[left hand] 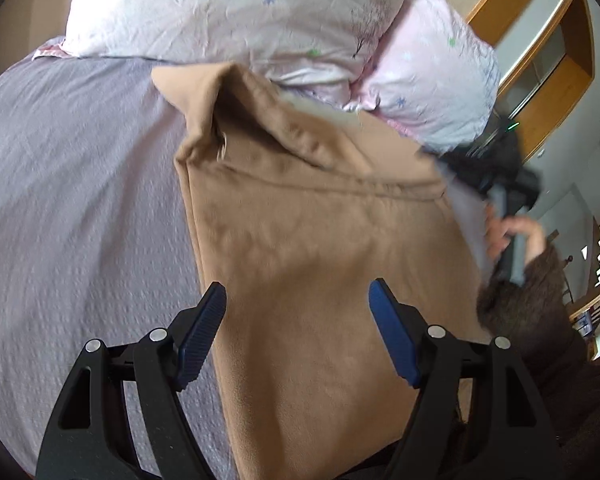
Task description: Fold small clothes
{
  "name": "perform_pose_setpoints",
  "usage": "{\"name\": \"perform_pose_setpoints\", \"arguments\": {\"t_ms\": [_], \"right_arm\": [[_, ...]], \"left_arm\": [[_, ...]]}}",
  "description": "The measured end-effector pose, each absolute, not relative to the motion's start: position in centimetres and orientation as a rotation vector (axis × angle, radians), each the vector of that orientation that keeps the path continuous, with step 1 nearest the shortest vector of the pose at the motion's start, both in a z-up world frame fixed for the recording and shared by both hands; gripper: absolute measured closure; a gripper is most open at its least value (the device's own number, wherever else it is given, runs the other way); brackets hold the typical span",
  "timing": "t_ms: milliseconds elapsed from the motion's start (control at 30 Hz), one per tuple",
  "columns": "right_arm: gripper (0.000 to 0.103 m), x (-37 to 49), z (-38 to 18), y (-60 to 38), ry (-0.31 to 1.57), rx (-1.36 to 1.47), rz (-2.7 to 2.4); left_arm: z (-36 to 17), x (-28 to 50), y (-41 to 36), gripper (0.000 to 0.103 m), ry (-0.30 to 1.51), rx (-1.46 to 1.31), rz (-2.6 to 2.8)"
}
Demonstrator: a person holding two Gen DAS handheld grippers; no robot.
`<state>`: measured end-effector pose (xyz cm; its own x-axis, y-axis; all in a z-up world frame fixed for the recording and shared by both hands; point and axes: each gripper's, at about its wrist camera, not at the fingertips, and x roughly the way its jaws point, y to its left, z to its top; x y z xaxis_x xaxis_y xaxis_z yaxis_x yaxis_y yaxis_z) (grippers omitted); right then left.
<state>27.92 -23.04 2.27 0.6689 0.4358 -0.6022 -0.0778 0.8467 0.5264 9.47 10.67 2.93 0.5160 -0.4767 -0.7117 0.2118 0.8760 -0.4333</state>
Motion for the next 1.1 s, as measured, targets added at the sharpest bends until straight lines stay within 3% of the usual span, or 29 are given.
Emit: {"name": "perform_pose_setpoints", "arguments": {"t_ms": [67,167,267,333,500,600,633,667,700,733,767,1100], "right_arm": [[0.101,27.6,3.2,-24.8,0.73,0.476,0.194],[0.099,28.0,1.1,-26.8,0.825,0.43,0.035],[0.084,26.1,1.2,-28.0,0.754,0.43,-0.064],[0.069,25.0,1.7,-27.7,0.702,0.434,0.031],[0.065,27.0,-0.5,-25.2,0.829,0.417,0.202],[0.09,27.6,-2.6,-26.5,0.938,0.48,0.118],[0.089,27.0,-2.3,-27.1,0.927,0.508,0.124],[0.087,25.7,-1.6,-27.8,0.903,0.526,0.133],[0.067,24.2,-1.0,-28.2,0.876,0.524,0.142],[0.037,22.5,-0.5,-28.6,0.849,0.52,0.159],[0.029,20.8,-0.2,-28.7,0.824,0.515,0.194],[0.026,2.1,-5.1,-32.2,0.925,0.495,0.52]], "left_arm": [[2.3,9.5,10.6,0.029,0.961,-0.303,-0.419],[2.0,9.4,10.6,0.029,0.965,-0.299,-0.415],[2.3,9.0,11.1,0.029,0.953,-0.313,-0.413],[2.6,8.7,11.3,0.029,0.942,-0.316,-0.409],[3.5,7.0,12.4,0.029,0.893,-0.349,-0.414],[4.0,5.3,13.7,0.027,0.872,-0.37,-0.409],[4.1,4.3,14.4,0.026,0.863,-0.381,-0.409],[4.2,3.8,14.8,0.022,0.858,-0.387,-0.409],[4.2,2.5,15.7,0.019,0.847,-0.402,-0.414],[4.2,1.7,16.3,0.019,0.841,-0.412,-0.421],[4.0,0.7,17.0,0.018,0.833,-0.431,-0.44],[-1.2,-4.5,17.3,0.018,0.936,-0.521,-0.516]]}}
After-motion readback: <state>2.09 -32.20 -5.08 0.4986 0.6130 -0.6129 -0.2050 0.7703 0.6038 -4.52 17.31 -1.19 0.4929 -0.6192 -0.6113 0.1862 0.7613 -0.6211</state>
